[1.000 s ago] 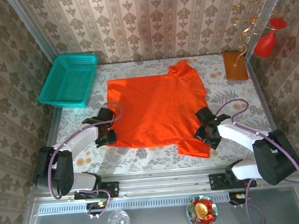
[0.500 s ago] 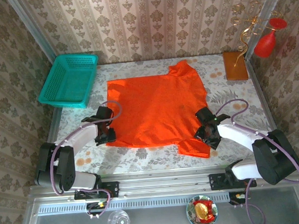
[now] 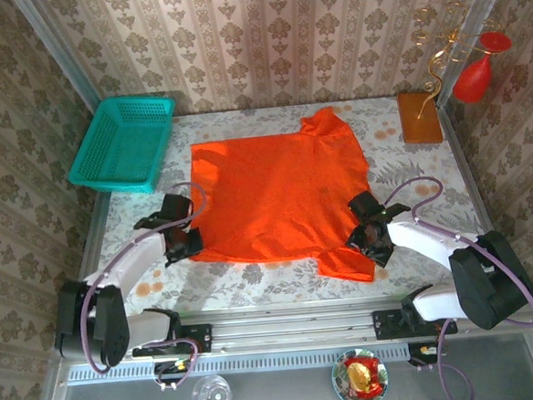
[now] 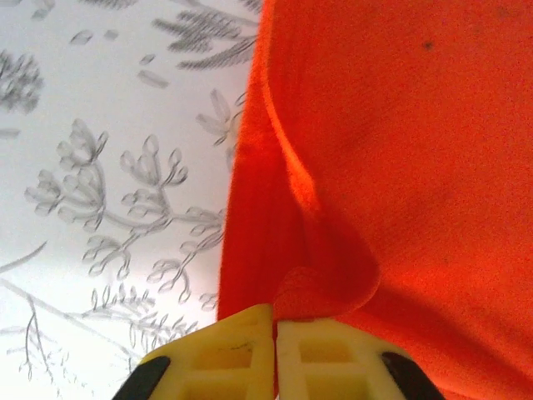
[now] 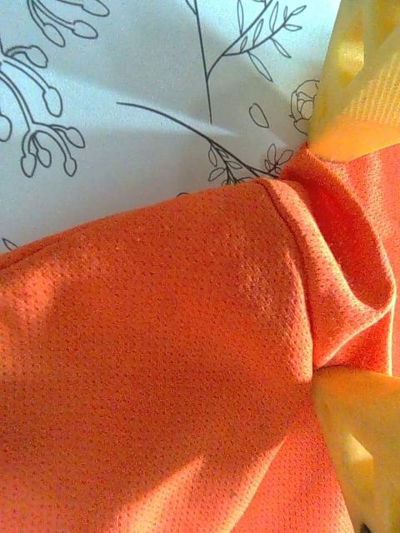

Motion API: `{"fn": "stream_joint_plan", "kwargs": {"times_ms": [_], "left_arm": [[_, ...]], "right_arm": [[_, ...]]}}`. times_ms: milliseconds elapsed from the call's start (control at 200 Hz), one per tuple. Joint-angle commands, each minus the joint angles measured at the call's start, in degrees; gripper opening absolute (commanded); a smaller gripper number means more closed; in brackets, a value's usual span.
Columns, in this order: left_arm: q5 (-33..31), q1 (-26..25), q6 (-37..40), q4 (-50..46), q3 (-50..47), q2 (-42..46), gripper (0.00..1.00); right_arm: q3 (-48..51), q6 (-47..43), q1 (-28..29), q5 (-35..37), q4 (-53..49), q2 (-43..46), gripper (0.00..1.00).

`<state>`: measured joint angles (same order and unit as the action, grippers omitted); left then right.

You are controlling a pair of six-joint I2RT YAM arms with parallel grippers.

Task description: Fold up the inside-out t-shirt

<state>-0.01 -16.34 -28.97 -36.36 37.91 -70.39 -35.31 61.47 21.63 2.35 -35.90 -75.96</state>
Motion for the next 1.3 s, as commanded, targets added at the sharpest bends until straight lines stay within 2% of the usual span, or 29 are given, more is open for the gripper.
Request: {"fn": "stream_joint_plan", "kwargs": {"times_ms": [0,120,295,365,440,490,635,715,845,1025,1155,1295], "left_arm": [[0.7,0.7,-6.5,-4.2,-3.1,4.2,0.01],[-0.2,2.0,-12.0,-6.1,-5.8,8.6,0.0],[2.5,4.7,-16.2,-5.2,-10.2,12.7,0.0],[3.1,5.3,-17.7,-4.7,-11.8,14.4,0.06],[3.2,5.8,-18.5,-4.2,-12.8,16.3,0.21],[3.2,6.6,-18.8,-4.7,-12.7,17.5,0.26],[2.9,8.2,-17.8,-8.0,-9.1,22.2,0.3],[2.0,7.5,-17.8,-8.6,-6.9,24.1,0.28],[4.7,3.8,-17.8,-3.8,-5.3,20.1,0.26],[11.0,1.6,-16.3,3.6,-6.1,7.3,0.24],[10.8,1.9,-16.4,5.3,-8.9,3.5,0.27],[12.0,5.6,-16.9,6.7,-13.6,6.3,0.35]], "right_arm": [[1.6,-0.1,-0.4,-0.3,1.2,-1.1,0.68],[1.4,-0.1,-0.4,-0.3,1.4,-1.4,0.68],[0.7,0.1,-0.4,-0.1,1.1,-2.1,0.68],[0.7,0.3,-0.4,-0.1,1.1,-2.1,0.68],[0.4,0.4,-0.4,-0.2,1.0,-2.0,0.68],[-0.2,0.1,-0.4,-0.4,0.3,-1.7,0.68],[-2.6,-1.4,-0.2,0.1,-3.9,1.8,0.68],[-3.7,-2.9,-0.2,0.5,-4.6,4.9,0.68],[-3.4,-8.1,-0.3,-4.3,2.1,6.8,0.68],[-4.2,-11.3,-0.4,-9.7,4.9,-0.3,0.68],[-2.6,-7.4,-1.2,-7.9,4.8,-3.4,0.68],[-0.1,-1.3,-1.9,-2.0,-0.2,-2.8,0.66]]}}
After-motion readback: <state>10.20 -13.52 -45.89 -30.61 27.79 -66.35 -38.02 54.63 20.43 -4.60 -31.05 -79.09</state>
